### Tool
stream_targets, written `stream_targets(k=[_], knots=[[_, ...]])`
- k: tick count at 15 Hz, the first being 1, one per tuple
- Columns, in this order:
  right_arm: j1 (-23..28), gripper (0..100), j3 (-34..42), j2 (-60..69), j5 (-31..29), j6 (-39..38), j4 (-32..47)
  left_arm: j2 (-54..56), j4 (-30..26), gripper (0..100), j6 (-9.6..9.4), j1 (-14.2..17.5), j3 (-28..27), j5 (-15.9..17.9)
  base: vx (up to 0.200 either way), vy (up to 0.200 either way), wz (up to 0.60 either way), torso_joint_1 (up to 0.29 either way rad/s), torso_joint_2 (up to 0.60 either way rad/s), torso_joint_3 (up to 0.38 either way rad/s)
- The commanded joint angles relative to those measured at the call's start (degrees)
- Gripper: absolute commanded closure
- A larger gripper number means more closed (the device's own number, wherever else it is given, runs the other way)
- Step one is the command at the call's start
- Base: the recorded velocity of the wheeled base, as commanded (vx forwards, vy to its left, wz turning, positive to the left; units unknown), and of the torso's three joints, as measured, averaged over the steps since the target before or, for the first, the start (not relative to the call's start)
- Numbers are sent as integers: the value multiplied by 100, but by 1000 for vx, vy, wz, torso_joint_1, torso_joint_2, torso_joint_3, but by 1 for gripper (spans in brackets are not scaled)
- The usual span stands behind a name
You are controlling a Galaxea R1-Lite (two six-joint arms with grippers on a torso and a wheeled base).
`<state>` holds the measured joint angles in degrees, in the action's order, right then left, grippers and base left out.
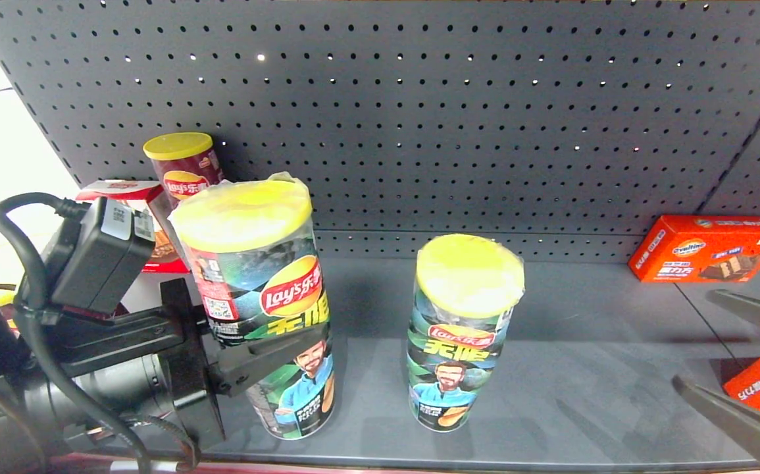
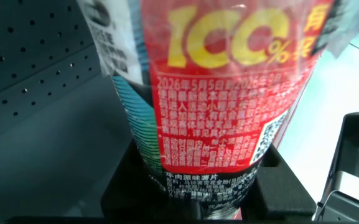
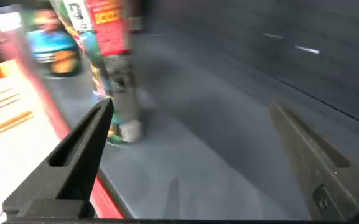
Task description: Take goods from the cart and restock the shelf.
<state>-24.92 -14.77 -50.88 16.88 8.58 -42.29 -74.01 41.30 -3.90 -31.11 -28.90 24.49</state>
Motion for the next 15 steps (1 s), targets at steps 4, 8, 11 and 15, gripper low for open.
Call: stream_targets(k=[4, 8, 11, 15], knots=[[207, 0, 36, 5036, -1117, -269, 5143, 317, 141, 100, 3, -44, 148, 12, 0, 0, 0, 0, 0, 0], [215, 0, 1020, 5088, -1741, -463, 5046, 537, 141, 100, 12, -44, 394, 12, 0, 0, 0, 0, 0, 0], [207, 0, 1477, 5088, -1873, -920, 4203, 563, 141, 100, 12, -53, 394, 12, 0, 0, 0, 0, 0, 0], [207, 0, 1477, 5088, -1882, -823, 4203, 563, 141, 100, 12, -79, 394, 21, 0, 0, 0, 0, 0, 0]])
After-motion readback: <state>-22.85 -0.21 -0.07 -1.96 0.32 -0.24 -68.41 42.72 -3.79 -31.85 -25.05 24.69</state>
